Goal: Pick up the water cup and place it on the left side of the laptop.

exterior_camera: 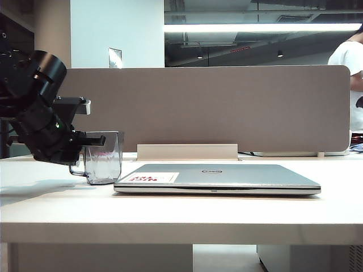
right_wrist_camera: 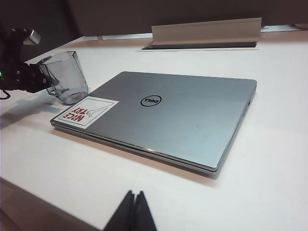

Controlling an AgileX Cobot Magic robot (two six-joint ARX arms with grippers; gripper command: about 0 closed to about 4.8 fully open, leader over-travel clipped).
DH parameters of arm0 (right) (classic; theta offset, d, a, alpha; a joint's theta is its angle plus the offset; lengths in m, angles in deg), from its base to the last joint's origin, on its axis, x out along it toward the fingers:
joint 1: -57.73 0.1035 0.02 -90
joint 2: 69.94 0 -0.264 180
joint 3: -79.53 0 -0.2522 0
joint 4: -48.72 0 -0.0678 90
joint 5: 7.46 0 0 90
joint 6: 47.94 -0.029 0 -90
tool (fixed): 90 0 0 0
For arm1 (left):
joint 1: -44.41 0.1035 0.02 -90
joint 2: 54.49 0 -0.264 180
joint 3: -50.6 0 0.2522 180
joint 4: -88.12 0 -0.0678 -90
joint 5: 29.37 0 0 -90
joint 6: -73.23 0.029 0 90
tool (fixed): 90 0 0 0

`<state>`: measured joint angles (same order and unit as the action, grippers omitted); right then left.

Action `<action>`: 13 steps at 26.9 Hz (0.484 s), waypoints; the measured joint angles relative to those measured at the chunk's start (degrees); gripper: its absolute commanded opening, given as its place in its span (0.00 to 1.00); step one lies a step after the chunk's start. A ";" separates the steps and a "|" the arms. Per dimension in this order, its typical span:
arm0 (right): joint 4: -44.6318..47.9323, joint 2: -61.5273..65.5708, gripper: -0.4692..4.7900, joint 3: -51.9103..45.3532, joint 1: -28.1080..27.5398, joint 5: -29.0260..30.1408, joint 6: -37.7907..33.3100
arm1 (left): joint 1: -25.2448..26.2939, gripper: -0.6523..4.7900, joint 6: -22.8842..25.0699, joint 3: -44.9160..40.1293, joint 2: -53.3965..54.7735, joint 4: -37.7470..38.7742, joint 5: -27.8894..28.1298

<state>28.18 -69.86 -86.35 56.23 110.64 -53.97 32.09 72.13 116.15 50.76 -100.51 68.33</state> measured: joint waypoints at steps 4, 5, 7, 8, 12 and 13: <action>0.00 0.00 0.08 0.00 0.00 -0.02 0.00 | 0.00 0.27 0.02 0.00 -0.35 0.63 -0.02; 0.00 0.00 0.08 0.00 0.00 -0.02 0.00 | 0.00 0.29 0.04 -0.09 -0.66 1.18 -0.02; 0.00 0.00 0.08 0.00 0.00 -0.02 0.00 | 0.00 0.29 0.17 -0.15 -1.36 2.78 -0.04; 0.00 0.00 0.08 0.00 0.00 -0.02 0.00 | 0.00 0.29 0.24 -0.15 -1.77 3.19 -0.02; 0.00 0.00 0.08 0.00 0.00 -0.02 0.00 | 0.00 0.29 0.22 -0.11 -3.41 3.06 -0.20; 0.00 0.00 0.08 0.00 0.00 -0.02 0.00 | 0.00 0.29 0.22 -0.11 -3.34 3.85 -0.22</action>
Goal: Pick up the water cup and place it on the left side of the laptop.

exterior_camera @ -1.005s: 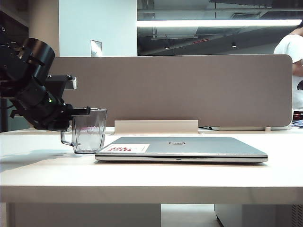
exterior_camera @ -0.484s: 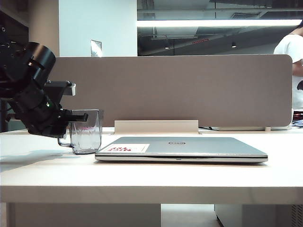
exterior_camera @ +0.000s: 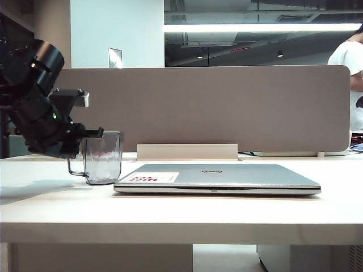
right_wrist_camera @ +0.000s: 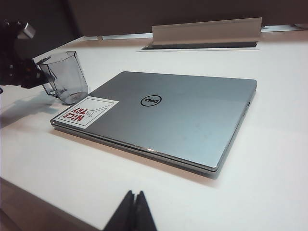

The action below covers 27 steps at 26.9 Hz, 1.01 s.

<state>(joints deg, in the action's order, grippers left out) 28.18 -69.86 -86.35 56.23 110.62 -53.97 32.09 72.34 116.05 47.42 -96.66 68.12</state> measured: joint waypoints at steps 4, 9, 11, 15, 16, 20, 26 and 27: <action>0.00 0.00 0.08 0.00 0.00 0.00 0.00 | 0.00 0.29 -0.13 -0.02 0.02 4.35 -2.05; 0.00 0.00 0.08 0.00 0.00 0.00 0.00 | 0.00 0.29 -0.17 -0.04 -2.32 9.42 -3.21; 0.00 0.00 0.08 0.00 0.00 0.00 0.00 | 0.00 0.29 -0.15 -0.04 -4.52 11.78 -3.43; 0.00 0.00 0.08 0.00 0.00 0.00 0.00 | 0.00 0.28 0.04 -0.04 -6.47 13.25 -3.02; 0.00 0.00 0.08 0.00 0.00 0.00 0.00 | 0.00 0.28 -0.02 -0.04 -6.45 13.62 -2.60; 0.00 0.00 0.08 0.00 0.00 0.02 0.00 | 0.00 0.28 -0.02 -0.04 -6.40 15.76 -1.79; 0.00 0.00 0.08 0.00 0.00 0.02 0.00 | 0.00 0.28 0.04 -0.07 -6.38 11.41 1.79; 0.00 0.00 0.08 0.00 0.00 0.02 0.00 | 0.00 0.28 0.04 -0.07 -6.38 10.23 1.99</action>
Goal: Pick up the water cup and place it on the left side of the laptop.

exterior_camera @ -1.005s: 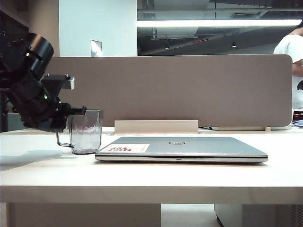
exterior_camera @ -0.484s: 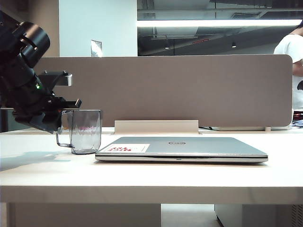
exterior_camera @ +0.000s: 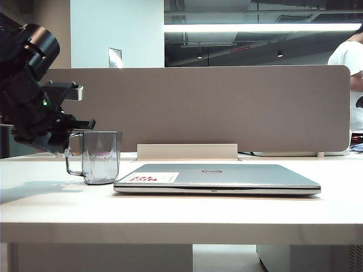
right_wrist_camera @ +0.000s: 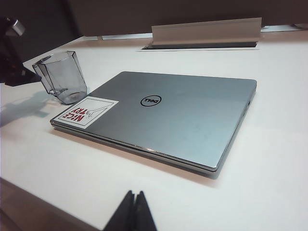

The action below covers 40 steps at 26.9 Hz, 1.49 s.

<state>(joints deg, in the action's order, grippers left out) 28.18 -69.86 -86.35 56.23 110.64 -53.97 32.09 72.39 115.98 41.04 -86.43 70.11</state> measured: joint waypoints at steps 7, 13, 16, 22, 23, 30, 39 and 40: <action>0.00 0.00 0.08 0.00 0.00 0.00 0.00 | 0.00 0.27 1.84 0.00 0.00 -2.01 2.73; 0.00 0.00 0.08 0.00 0.00 0.00 0.00 | 0.02 0.27 3.82 0.02 0.00 -2.16 3.98; 0.00 0.00 0.08 0.00 0.00 0.00 0.00 | 0.02 0.28 3.82 0.02 0.00 -2.10 2.23; 0.00 0.00 0.08 0.00 0.00 0.00 0.00 | 0.00 0.27 3.74 0.02 0.00 1.62 -0.02; 0.00 0.00 0.08 0.00 0.00 0.00 0.00 | 0.00 0.27 3.54 0.00 0.00 2.93 -0.35; 0.00 0.00 0.08 0.00 0.00 0.00 0.00 | -0.13 0.20 -0.11 -0.22 -9.05 12.83 -3.91; 0.00 0.00 0.08 0.00 0.07 6.88 0.00 | -0.15 0.11 -1.55 -0.09 -21.68 18.49 -9.14; 0.02 0.00 0.08 0.00 0.07 6.88 0.00 | -0.15 0.11 -1.57 -0.09 -22.67 19.69 -9.31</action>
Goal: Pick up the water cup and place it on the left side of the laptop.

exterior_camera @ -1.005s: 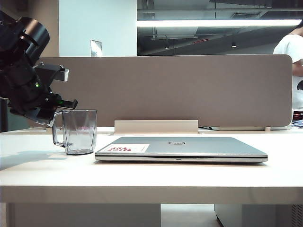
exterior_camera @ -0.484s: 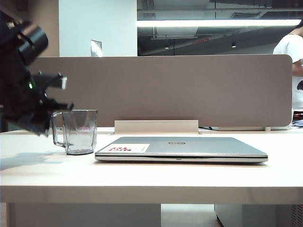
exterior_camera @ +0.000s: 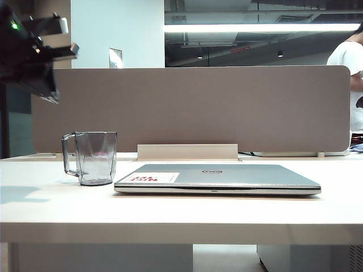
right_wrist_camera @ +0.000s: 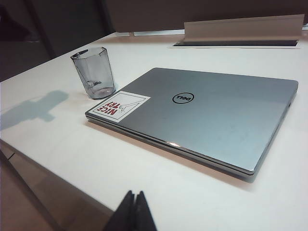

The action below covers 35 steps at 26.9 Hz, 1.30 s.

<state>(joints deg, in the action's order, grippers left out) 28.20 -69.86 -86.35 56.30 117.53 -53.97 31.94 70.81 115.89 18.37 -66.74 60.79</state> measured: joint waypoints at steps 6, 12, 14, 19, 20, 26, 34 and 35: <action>-0.02 0.00 0.08 0.00 -0.02 0.02 0.00 | 0.02 0.11 -0.09 -4.63 -9.05 2.03 -0.17; -0.22 0.00 0.08 0.00 -0.02 -0.59 0.00 | 0.02 0.11 -3.04 -16.48 -25.31 2.08 0.13; -0.22 0.00 0.08 0.00 -0.02 -3.23 0.02 | 0.00 0.11 -3.89 -19.74 -30.12 1.97 1.20; -0.26 0.00 0.08 0.00 -0.02 -16.63 0.77 | 0.02 0.11 -6.75 -26.32 -43.80 4.46 2.43; -0.33 0.00 0.08 0.00 -0.04 -18.58 1.27 | 0.02 0.11 -7.06 -27.17 -46.38 4.96 2.43; -0.87 0.00 0.08 0.00 -0.07 -26.47 3.98 | 0.02 0.11 -8.31 -28.52 -58.14 8.79 3.76; -1.29 0.00 0.08 0.00 -0.07 -34.21 6.21 | 0.02 0.11 -9.05 -28.52 -63.60 14.21 5.01; -1.31 0.00 0.08 0.00 -0.07 -35.15 6.27 | 0.02 0.11 -9.27 -28.52 -63.58 14.56 5.01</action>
<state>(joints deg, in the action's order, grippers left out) 26.89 -69.86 -86.35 56.23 82.38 -47.69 31.96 61.55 87.37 -45.21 -52.18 65.80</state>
